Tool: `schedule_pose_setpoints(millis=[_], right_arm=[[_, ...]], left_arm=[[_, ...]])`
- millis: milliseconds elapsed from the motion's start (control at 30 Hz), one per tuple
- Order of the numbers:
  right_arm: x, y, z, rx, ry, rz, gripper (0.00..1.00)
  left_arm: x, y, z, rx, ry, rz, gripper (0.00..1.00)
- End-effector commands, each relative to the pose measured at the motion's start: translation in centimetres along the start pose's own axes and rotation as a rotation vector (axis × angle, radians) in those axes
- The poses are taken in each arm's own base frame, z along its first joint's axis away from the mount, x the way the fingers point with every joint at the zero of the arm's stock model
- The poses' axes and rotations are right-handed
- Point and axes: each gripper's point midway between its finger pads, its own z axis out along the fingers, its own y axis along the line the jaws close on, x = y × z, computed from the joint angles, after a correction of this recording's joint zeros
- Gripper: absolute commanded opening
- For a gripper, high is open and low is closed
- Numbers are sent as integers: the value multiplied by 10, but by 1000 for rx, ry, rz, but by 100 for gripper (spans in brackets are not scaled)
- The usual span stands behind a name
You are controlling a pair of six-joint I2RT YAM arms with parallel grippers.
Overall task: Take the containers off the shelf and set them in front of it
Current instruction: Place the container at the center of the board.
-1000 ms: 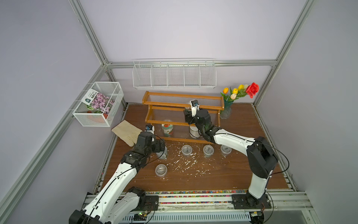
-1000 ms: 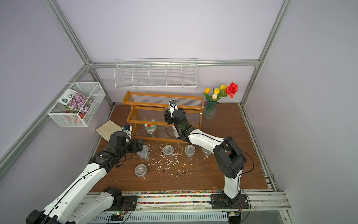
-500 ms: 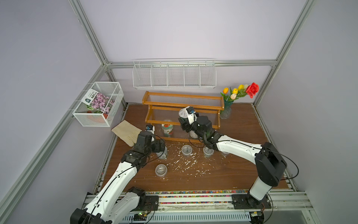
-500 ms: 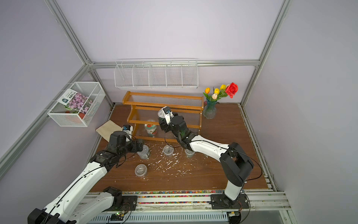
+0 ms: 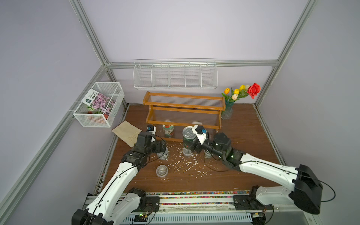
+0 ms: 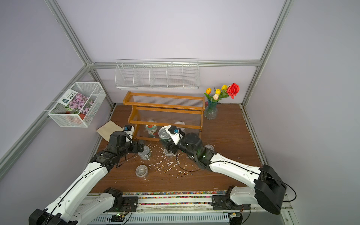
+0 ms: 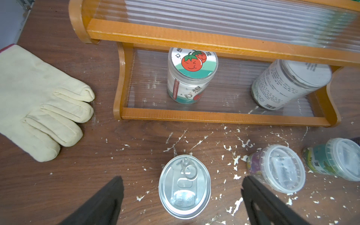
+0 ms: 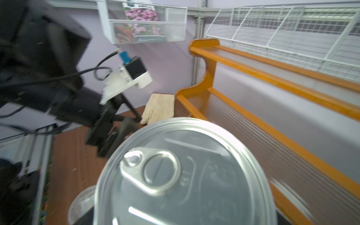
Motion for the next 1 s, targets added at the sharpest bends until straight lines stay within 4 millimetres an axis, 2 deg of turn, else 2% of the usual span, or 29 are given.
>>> schedule_pose_setpoints(millis=[0, 100, 200, 400, 733, 967], right_arm=[[29, 37, -16, -150, 44, 19, 68], [55, 57, -23, -213, 75, 33, 68], [78, 68, -23, -244, 103, 36, 68], [115, 75, -11, -258, 136, 52, 68], [148, 73, 11, -240, 155, 45, 69], [173, 70, 16, -226, 203, 19, 75]], left_arm=[[-15, -8, -1, 40, -31, 21, 98], [-18, -11, 1, 54, -29, 23, 98], [-20, -13, 2, 66, -26, 22, 98], [-24, -18, 1, 90, -20, 26, 99], [-25, -18, -7, 87, -15, 22, 99], [-25, -18, -8, 89, -16, 10, 100]])
